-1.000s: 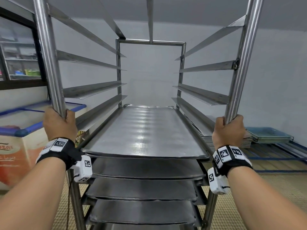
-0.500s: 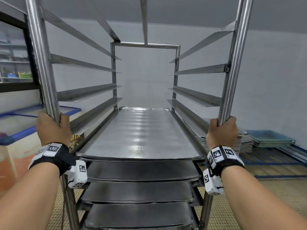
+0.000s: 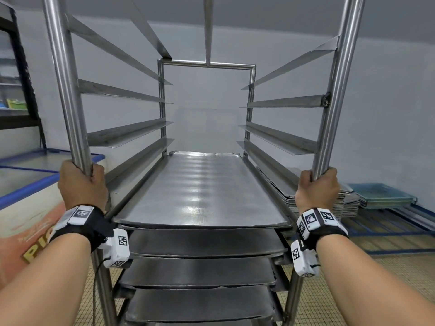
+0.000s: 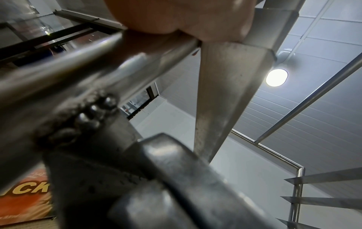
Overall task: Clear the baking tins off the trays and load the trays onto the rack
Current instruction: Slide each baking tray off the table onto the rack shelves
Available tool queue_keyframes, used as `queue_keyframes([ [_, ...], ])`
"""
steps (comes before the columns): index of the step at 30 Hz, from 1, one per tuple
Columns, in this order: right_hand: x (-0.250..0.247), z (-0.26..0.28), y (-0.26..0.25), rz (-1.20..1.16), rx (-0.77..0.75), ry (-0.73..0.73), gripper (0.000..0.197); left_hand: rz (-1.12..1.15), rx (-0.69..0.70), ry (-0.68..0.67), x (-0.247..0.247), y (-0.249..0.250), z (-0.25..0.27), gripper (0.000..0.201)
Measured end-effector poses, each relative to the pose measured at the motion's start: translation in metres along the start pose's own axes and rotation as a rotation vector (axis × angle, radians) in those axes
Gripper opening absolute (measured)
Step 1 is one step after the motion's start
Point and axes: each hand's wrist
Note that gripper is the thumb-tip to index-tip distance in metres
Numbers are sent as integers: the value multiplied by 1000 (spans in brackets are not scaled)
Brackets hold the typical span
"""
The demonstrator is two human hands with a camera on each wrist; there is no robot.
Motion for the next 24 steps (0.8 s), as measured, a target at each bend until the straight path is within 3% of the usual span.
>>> queue_keyframes([
  [24,132,-91,54,34,-37,36,26,29,8,1,145,-23,-65,29],
])
Point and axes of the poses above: each hand's wrist, its own z-axis away from the middle knuckle, its own x-axis out of the palm, y = z × x, and after that the axes turned 7 degrees about -y, right-handed
